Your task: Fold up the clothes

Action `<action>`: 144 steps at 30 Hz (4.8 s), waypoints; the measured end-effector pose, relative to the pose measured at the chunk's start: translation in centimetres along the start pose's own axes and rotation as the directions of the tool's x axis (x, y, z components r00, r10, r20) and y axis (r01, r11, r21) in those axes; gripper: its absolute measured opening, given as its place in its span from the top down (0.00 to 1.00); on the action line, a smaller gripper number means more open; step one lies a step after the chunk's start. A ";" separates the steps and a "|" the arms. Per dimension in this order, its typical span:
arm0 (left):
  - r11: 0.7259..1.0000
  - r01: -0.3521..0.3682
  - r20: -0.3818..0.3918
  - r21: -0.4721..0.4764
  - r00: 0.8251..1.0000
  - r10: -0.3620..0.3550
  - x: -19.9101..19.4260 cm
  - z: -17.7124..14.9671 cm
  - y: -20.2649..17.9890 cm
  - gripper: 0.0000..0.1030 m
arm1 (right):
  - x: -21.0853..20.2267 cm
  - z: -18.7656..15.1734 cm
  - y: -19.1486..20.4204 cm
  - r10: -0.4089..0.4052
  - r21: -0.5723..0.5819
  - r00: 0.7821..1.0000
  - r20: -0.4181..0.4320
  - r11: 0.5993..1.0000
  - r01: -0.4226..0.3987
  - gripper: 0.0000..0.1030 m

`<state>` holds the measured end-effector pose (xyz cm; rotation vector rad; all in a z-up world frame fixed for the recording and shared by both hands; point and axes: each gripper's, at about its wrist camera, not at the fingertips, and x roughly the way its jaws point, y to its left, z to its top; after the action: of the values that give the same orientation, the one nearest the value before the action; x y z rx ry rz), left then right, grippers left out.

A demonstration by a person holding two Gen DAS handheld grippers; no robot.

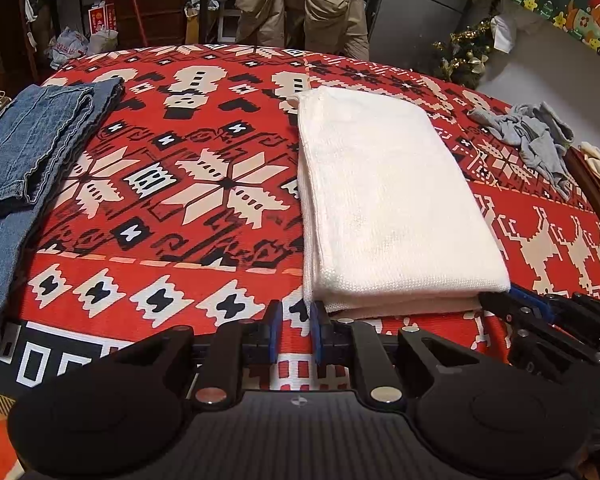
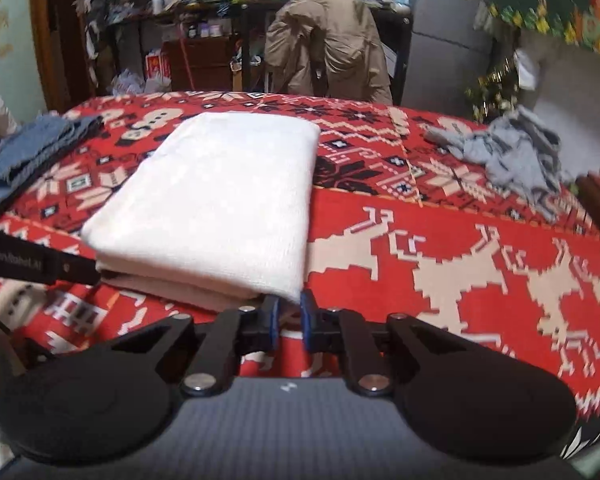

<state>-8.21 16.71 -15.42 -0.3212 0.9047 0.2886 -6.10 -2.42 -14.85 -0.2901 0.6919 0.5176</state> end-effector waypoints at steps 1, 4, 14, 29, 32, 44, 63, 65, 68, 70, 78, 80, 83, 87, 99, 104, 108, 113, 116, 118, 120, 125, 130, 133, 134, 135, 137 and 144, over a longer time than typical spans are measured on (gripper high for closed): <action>1.000 0.000 0.000 -0.001 1.000 0.000 0.0 0.0 0.0 0.87 | -0.1 -0.1 0.5 -0.019 -0.032 1.000 0.005 0.999 0.019 0.94; 1.000 0.000 -0.001 -0.001 1.000 0.000 0.0 0.0 0.0 0.87 | -0.6 -0.5 2.2 -0.074 -0.142 0.997 0.035 0.987 0.078 0.96; 0.998 0.041 0.032 -0.039 0.999 -0.040 -1.1 0.1 0.6 0.87 | -3.4 -0.6 0.8 -0.036 -0.071 0.998 0.050 0.997 0.039 1.00; 0.964 0.239 0.255 -0.117 0.945 -0.203 -4.2 3.6 2.7 0.87 | 1.1 3.8 -5.7 0.110 0.093 0.987 0.120 0.988 -0.121 0.91; 0.962 0.231 0.277 -0.146 0.943 -0.184 -4.4 3.6 3.3 0.87 | 2.8 3.6 -5.2 0.137 0.071 0.987 0.083 0.987 -0.143 0.90; 0.980 0.177 0.107 0.092 0.977 -0.186 0.3 2.9 -2.3 0.85 | 1.5 2.0 -4.1 0.160 0.001 0.987 0.022 0.987 -0.160 0.91; 0.972 0.226 0.155 0.069 0.960 -0.234 2.0 6.2 -3.0 0.81 | 3.7 4.7 -7.3 0.109 0.106 0.991 0.072 0.988 -0.116 0.89; 0.971 0.228 0.159 0.065 0.959 -0.236 2.7 6.7 -3.1 0.81 | 5.1 4.9 -7.1 0.118 0.082 0.990 0.072 0.989 -0.124 0.89; 0.970 0.238 0.168 0.049 0.955 -0.243 3.5 7.4 -2.8 0.80 | 7.3 5.7 -7.3 0.140 0.079 0.987 0.083 0.986 -0.146 0.89; 0.969 0.245 0.171 0.036 0.954 -0.247 4.0 7.8 -2.6 0.80 | 8.5 6.1 -7.5 0.155 0.086 0.983 0.093 0.983 -0.163 0.89; 0.970 0.239 0.174 0.038 0.954 -0.242 4.3 7.7 -2.7 0.79 | 8.3 5.4 -5.4 0.196 -0.017 0.978 0.075 0.981 -0.195 0.94; 0.970 0.242 0.175 0.027 0.954 -0.243 4.2 7.6 -2.6 0.79 | 7.1 4.7 -5.1 0.202 -0.030 0.978 0.055 0.979 -0.201 0.94; 0.969 0.246 0.175 0.018 0.954 -0.245 4.1 7.5 -2.4 0.79 | 5.2 3.7 -4.6 0.213 -0.048 0.977 0.024 0.976 -0.211 0.94; 0.969 0.245 0.172 0.019 0.954 -0.245 4.0 7.4 -2.4 0.79 | 2.9 2.9 -4.6 0.231 -0.063 0.973 0.001 0.971 -0.231 0.94; 0.962 0.260 0.235 -0.085 0.943 -0.234 4.4 9.4 0.2 0.79 | 6.0 5.8 -6.9 0.132 0.051 0.987 0.095 0.989 -0.137 0.89; 0.952 0.261 0.220 -0.161 0.950 -0.224 5.6 10.1 1.7 0.79 | 10.8 8.8 -7.4 0.115 0.077 0.988 0.102 0.989 -0.123 0.88; 0.942 0.282 0.212 -0.183 0.947 -0.243 6.2 10.2 2.3 0.79 | 13.8 10.5 -7.2 0.128 0.027 0.985 0.115 0.991 -0.132 0.89; 0.933 0.298 0.216 -0.203 0.943 -0.254 6.5 10.2 2.7 0.78 | 15.5 11.5 -7.2 0.142 0.031 0.982 0.128 0.989 -0.147 0.89; 0.932 0.299 0.217 -0.206 0.942 -0.255 6.5 10.3 2.8 0.78 | 15.8 11.6 -7.6 0.141 0.039 0.982 0.126 0.988 -0.147 0.89; 0.935 0.293 0.218 -0.200 0.944 -0.249 6.5 10.3 2.6 0.78 | 15.1 11.2 -7.5 0.152 0.034 0.981 0.124 0.987 -0.157 0.89; 0.938 0.288 0.218 -0.195 0.945 -0.245 6.6 10.4 2.6 0.78 | 13.9 10.3 -7.1 0.154 0.013 0.982 0.108 0.988 -0.156 0.89; 0.937 0.278 0.206 -0.212 0.950 -0.235 6.1 10.1 2.9 0.78 | 10.0 7.4 -6.0 0.157 -0.022 0.987 0.043 0.988 -0.156 0.89; 0.945 0.247 0.216 -0.214 0.955 -0.201 3.7 9.2 3.4 0.73 | 5.1 4.7 -4.7 0.134 -0.110 0.991 0.003 0.985 -0.133 0.89; 0.915 0.310 0.190 -0.257 0.945 -0.267 2.6 8.1 4.5 0.67 | 2.7 4.7 -5.4 0.121 -0.018 0.992 0.040 0.993 -0.121 0.89; 0.909 0.318 0.176 -0.268 0.944 -0.279 2.4 7.7 4.8 0.66 | 2.1 4.7 -5.6 0.128 0.026 0.990 0.053 0.991 -0.130 0.89; 0.903 0.326 0.162 -0.279 0.943 -0.291 2.2 7.3 5.0 0.66 | 1.6 4.7 -5.9 0.135 0.069 0.989 0.066 0.988 -0.139 0.87; 0.908 0.315 0.127 -0.275 0.948 -0.291 2.1 6.7 4.9 0.66 | 1.0 4.8 -6.4 0.163 0.148 0.983 0.081 0.974 -0.173 0.86; 0.908 0.318 0.071 -0.274 0.948 -0.311 3.4 6.1 4.3 0.59 | 2.7 5.1 -6.9 0.244 0.303 0.967 0.077 0.918 -0.255 0.73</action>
<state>-3.49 23.42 -15.27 -0.7197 0.7710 0.1209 2.08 -5.06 -12.31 0.1071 0.7669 0.6455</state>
